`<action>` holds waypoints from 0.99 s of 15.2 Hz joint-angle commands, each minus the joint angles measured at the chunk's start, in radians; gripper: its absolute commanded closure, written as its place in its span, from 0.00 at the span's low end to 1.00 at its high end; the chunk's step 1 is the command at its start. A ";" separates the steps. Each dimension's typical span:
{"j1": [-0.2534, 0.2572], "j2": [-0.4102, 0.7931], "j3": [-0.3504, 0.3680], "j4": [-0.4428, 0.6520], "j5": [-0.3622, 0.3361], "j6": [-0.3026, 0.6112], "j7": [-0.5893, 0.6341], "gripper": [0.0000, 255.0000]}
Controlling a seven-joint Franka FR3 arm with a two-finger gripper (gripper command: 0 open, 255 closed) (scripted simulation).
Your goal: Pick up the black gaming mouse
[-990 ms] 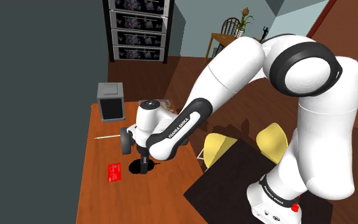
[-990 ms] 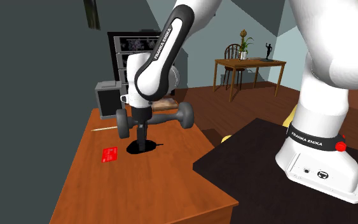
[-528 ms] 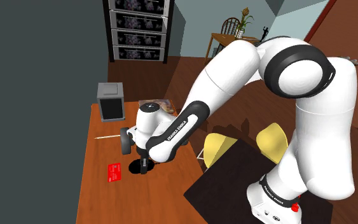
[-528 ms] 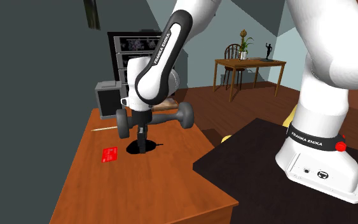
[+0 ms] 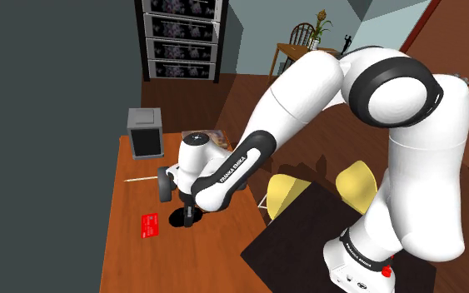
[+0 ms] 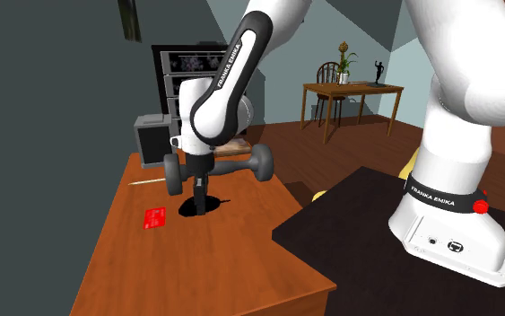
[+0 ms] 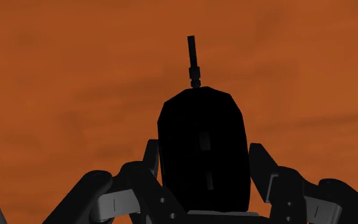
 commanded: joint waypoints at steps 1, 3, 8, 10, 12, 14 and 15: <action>-0.003 -0.023 0.003 -0.006 0.003 -0.018 0.000 1.00; -0.005 -0.048 0.006 -0.011 0.006 -0.038 -0.001 1.00; -0.012 -0.111 0.014 -0.021 0.015 -0.090 -0.003 1.00; -0.014 -0.135 0.017 -0.023 0.019 -0.112 -0.004 1.00; -0.017 -0.158 0.020 -0.025 0.022 -0.134 -0.005 1.00; -0.018 -0.172 0.021 -0.025 0.024 -0.147 -0.005 1.00; -0.018 -0.172 0.021 -0.025 0.024 -0.147 -0.005 1.00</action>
